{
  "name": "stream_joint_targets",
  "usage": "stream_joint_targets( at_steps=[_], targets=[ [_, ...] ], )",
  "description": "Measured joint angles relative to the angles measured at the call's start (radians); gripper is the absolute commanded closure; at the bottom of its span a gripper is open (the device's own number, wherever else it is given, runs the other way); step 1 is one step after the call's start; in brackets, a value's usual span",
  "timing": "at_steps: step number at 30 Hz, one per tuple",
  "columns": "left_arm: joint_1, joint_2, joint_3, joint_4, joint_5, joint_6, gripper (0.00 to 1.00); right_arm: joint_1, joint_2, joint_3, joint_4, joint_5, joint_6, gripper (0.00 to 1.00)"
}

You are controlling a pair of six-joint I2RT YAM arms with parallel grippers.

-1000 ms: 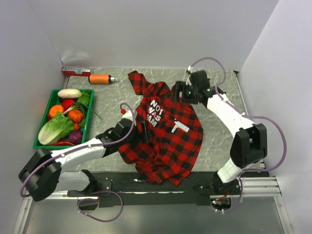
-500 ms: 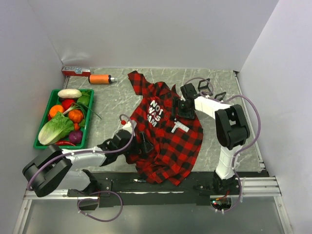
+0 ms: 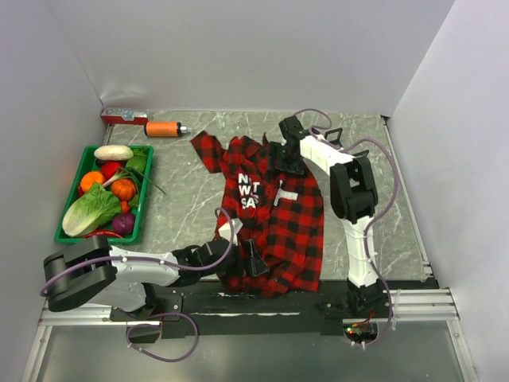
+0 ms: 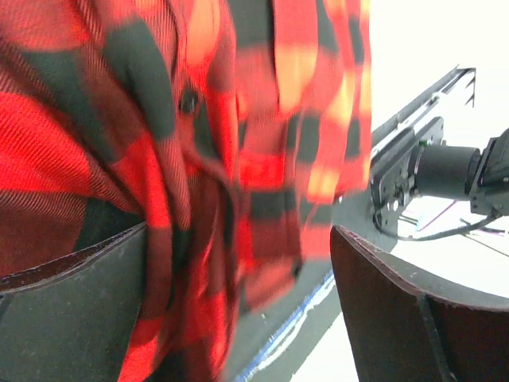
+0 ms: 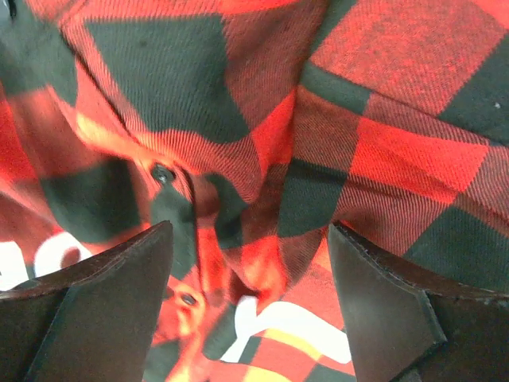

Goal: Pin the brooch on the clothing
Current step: Adjust the crumpled clothing at the center of the board.

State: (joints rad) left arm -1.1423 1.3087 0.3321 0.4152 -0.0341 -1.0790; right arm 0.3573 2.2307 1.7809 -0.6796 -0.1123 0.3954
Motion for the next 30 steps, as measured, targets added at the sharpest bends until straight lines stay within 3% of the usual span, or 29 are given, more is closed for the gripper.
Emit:
stream_joint_targets(
  at_steps=[8, 13, 15, 19, 23, 30],
  targets=[
    [-0.090, -0.101, 0.010, -0.179, -0.053, -0.060, 0.04, 0.031, 0.127, 0.214, -0.053, -0.025, 0.008, 0.16],
    [-0.092, -0.213, 0.059, -0.390, -0.116, -0.031, 0.04, 0.061, 0.146, 0.259, -0.050, -0.051, 0.000, 0.15],
    [-0.066, -0.256, 0.106, -0.465, -0.121, 0.011, 0.04, 0.080, 0.146, 0.280, -0.061, -0.049, -0.020, 0.14],
    [0.109, -0.300, 0.253, -0.547, -0.082, 0.149, 0.04, 0.107, 0.111, 0.318, -0.081, -0.026, -0.071, 0.13],
    [0.312, -0.209, 0.441, -0.621, 0.004, 0.310, 0.04, 0.122, -0.114, 0.167, -0.037, 0.006, -0.103, 0.12],
    [0.521, 0.093, 0.756, -0.687, 0.203, 0.481, 0.04, 0.053, -0.737, -0.296, 0.116, 0.052, -0.089, 0.14]
  ],
)
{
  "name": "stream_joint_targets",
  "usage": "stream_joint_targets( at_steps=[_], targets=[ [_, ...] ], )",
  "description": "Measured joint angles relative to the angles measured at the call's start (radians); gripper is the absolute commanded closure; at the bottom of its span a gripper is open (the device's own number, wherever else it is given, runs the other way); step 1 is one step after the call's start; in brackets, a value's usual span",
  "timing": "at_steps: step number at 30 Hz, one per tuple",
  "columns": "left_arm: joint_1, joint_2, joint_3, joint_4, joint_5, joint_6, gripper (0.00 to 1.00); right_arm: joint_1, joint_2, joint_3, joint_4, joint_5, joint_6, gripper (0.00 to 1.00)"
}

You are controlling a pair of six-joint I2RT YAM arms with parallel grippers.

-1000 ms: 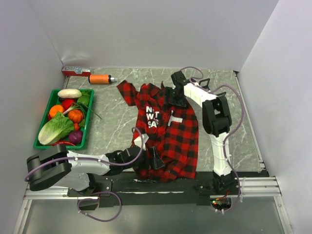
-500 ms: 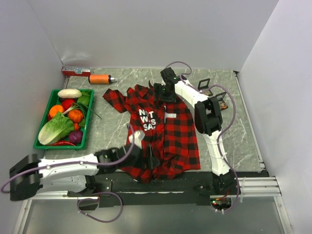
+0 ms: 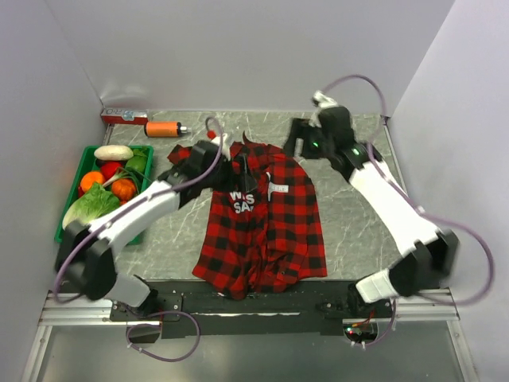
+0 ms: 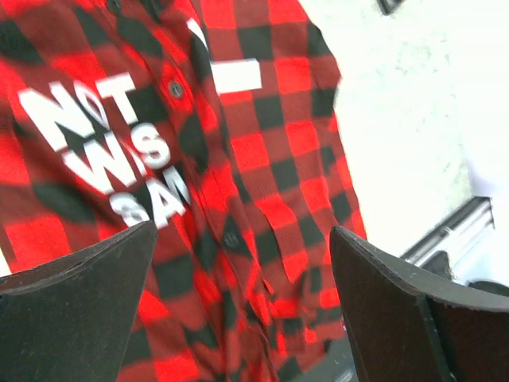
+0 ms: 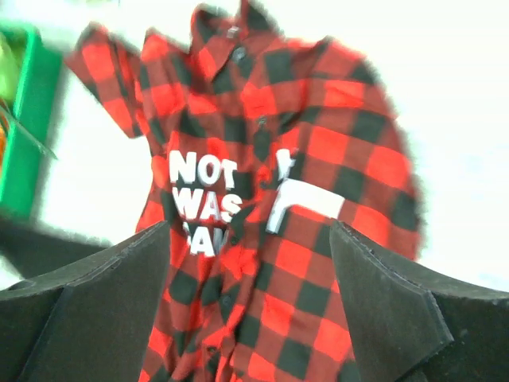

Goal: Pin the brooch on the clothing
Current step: Adjust the crumpled clothing at the center of the board.

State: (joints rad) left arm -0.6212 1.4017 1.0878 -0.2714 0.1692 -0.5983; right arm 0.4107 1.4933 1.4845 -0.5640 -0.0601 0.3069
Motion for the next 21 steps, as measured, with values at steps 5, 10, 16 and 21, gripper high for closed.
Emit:
stream_joint_targets(
  at_steps=[5, 10, 16, 21],
  targets=[
    [0.024, 0.218, 0.181, -0.042, 0.045, 0.068, 0.02, -0.039, -0.203, -0.339, 0.086, 0.038, 0.035, 0.15],
    [0.024, 0.392, 0.311, -0.070, 0.079, 0.101, 0.03, -0.039, -0.217, -0.645, 0.087, 0.045, 0.082, 0.15],
    [0.005, 0.536, 0.395, -0.128, 0.040, 0.154, 0.04, -0.055, -0.314, -0.812, 0.069, 0.066, 0.131, 0.15],
    [-0.048, 0.556, 0.402, -0.166, -0.035, 0.203, 0.04, -0.057, -0.433, -0.887, 0.054, 0.105, 0.158, 0.16]
  ],
)
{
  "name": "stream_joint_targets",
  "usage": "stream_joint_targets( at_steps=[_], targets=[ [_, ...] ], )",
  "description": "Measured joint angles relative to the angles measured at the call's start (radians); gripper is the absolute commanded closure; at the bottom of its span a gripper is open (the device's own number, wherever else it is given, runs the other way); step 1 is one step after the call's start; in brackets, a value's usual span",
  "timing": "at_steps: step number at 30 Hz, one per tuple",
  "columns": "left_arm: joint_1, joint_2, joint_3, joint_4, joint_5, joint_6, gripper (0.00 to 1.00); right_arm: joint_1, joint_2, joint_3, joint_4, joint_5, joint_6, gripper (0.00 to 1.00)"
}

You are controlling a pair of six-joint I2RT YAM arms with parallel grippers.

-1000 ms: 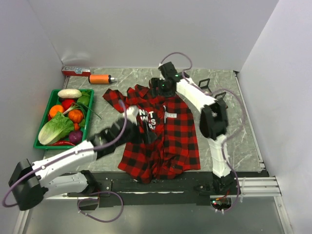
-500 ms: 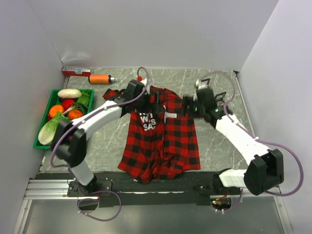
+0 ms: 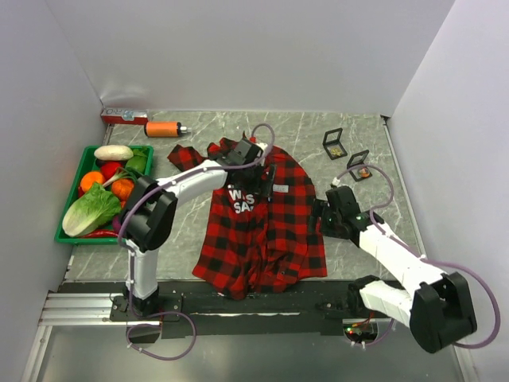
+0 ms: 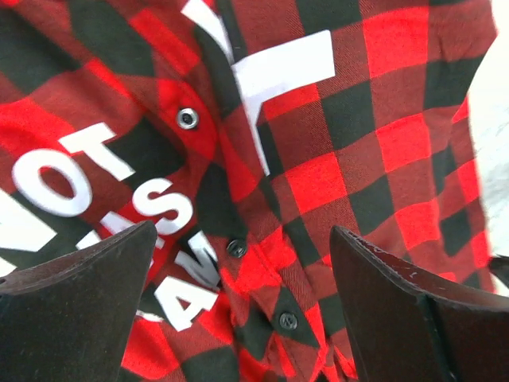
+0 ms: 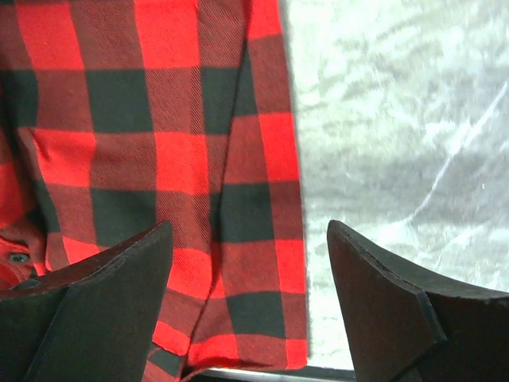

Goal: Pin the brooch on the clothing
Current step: Adjust the crumpled clothing at the center of the board.

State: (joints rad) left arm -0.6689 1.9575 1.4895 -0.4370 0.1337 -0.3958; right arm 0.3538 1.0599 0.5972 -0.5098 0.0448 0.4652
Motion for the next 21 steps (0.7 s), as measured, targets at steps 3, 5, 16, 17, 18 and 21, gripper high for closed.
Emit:
stream_joint_targets(
  at_steps=[3, 5, 16, 17, 18, 21],
  targets=[
    [-0.023, 0.030, 0.018, -0.002, -0.039, 0.023, 0.04, 0.000, -0.029, -0.021, -0.012, 0.003, 0.016, 0.16],
    [-0.025, 0.051, 0.024, -0.003, -0.062, 0.037, 0.03, 0.000, -0.029, -0.023, -0.017, 0.016, 0.025, 0.18],
    [-0.012, 0.124, 0.024, 0.002, -0.085, 0.062, 0.32, 0.016, 0.100, -0.031, -0.014, 0.065, 0.079, 0.34],
    [-0.012, 0.124, 0.024, 0.006, -0.083, 0.062, 0.33, 0.022, 0.110, -0.031, -0.011, 0.068, 0.086, 0.34],
    [-0.013, 0.125, 0.024, 0.006, -0.083, 0.062, 0.33, 0.029, 0.122, -0.031, -0.006, 0.068, 0.090, 0.35],
    [-0.012, 0.126, 0.024, 0.006, -0.082, 0.065, 0.35, 0.046, 0.163, -0.031, 0.009, 0.066, 0.104, 0.35]
  ],
)
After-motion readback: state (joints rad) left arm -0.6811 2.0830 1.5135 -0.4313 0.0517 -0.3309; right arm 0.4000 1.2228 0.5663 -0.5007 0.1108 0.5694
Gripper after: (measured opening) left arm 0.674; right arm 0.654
